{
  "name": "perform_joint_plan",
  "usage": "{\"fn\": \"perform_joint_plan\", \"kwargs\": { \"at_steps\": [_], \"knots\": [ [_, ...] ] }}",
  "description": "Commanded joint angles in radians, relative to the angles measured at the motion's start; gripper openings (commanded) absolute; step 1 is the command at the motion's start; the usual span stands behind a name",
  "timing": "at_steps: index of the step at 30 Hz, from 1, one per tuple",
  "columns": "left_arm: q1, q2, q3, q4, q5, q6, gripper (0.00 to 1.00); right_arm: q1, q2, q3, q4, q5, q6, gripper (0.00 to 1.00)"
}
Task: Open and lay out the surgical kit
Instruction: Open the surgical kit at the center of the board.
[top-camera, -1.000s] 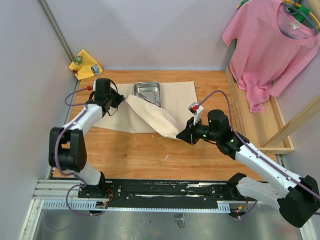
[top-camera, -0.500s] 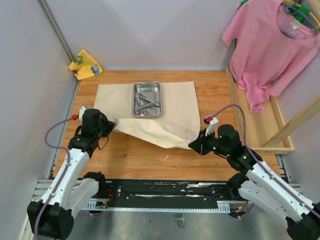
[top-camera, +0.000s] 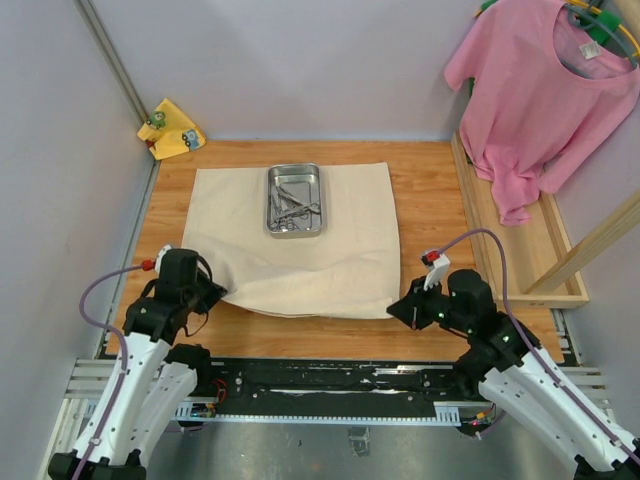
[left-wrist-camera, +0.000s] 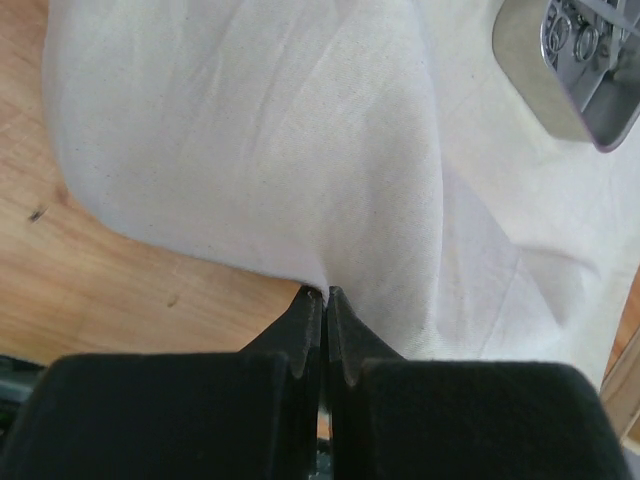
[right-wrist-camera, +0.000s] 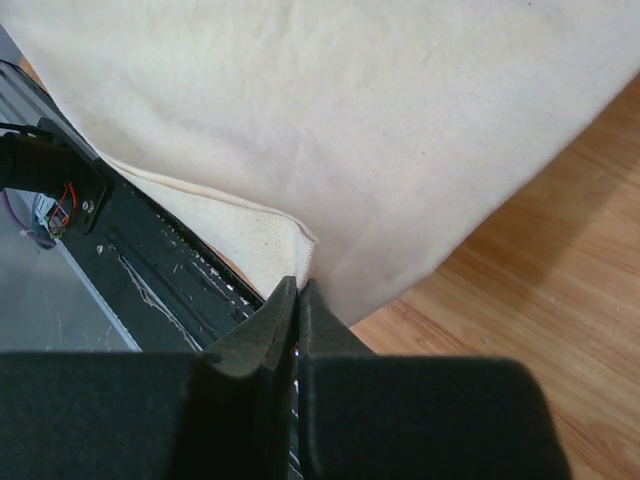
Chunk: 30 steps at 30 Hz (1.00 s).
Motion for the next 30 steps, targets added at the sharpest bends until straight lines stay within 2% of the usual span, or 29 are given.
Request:
{"fn": "perform_joint_plan", "kwargs": {
  "at_steps": [1,6,15,24,29,30],
  "knots": [
    [-0.010,-0.040,0.081,-0.158,0.011,0.047,0.01,0.028,-0.036,-0.027,-0.059,0.003,0.039,0.01],
    [-0.010,-0.042,0.090,-0.198,0.092,0.063,0.01,0.027,-0.039,-0.040,-0.077,-0.003,0.041,0.01],
    [-0.013,-0.054,0.168,-0.346,0.101,0.126,0.02,0.028,-0.058,-0.013,-0.142,-0.003,0.020,0.01],
    [-0.013,-0.045,0.216,-0.431,0.175,0.161,0.04,0.027,-0.066,-0.009,-0.166,-0.009,0.018,0.01],
    [-0.013,-0.050,0.208,-0.450,0.213,0.171,0.10,0.027,-0.064,-0.011,-0.167,-0.002,0.020,0.01],
    [-0.013,-0.051,0.207,-0.452,0.219,0.173,0.15,0.027,-0.065,-0.009,-0.169,0.003,0.022,0.01]
  ]
}}
